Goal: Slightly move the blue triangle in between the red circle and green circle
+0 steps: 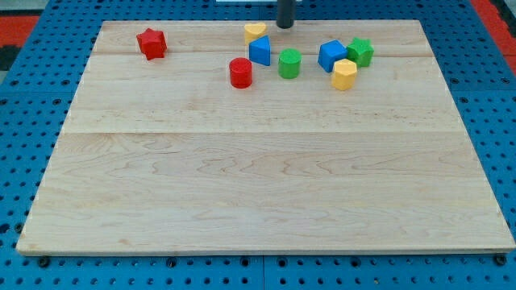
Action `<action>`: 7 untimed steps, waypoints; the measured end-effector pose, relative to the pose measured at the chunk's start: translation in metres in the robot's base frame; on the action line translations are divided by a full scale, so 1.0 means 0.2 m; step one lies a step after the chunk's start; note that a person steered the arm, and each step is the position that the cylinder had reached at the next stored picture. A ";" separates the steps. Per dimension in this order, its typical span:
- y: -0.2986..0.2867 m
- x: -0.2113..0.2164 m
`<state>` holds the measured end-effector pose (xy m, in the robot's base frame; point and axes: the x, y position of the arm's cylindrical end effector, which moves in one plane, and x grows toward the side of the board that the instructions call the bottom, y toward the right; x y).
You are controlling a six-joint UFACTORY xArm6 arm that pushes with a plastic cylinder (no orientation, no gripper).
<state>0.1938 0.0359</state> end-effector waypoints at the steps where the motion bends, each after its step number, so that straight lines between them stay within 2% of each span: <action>1: -0.10 -0.01; 3: -0.19 0.28; 6: -0.17 0.60; 7: -0.20 0.28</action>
<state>0.2496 -0.0040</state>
